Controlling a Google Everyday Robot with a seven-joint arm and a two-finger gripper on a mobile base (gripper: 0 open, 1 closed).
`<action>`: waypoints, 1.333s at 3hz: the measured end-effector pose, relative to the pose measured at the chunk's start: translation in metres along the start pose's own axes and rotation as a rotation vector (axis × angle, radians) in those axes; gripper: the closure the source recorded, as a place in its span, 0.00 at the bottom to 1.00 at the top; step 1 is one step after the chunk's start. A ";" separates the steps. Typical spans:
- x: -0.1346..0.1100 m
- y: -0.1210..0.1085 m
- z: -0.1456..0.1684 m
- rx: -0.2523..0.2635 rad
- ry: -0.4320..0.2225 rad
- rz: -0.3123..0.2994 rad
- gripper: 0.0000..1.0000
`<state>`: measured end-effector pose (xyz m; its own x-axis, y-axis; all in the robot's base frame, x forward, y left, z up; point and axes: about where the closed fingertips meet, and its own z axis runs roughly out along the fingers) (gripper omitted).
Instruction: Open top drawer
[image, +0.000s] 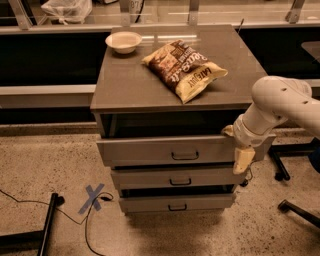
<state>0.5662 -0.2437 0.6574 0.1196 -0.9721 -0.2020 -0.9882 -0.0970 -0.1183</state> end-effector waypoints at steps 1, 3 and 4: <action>0.000 0.000 0.000 0.000 0.000 0.000 0.01; -0.002 -0.003 -0.008 0.022 0.012 -0.012 0.00; -0.002 -0.010 -0.022 0.054 0.033 -0.022 0.00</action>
Offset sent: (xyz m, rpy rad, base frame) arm 0.0007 0.0003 0.0007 -0.0021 -0.0036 0.0005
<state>0.5737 -0.2451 0.6805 0.1375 -0.9764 -0.1662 -0.9787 -0.1081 -0.1748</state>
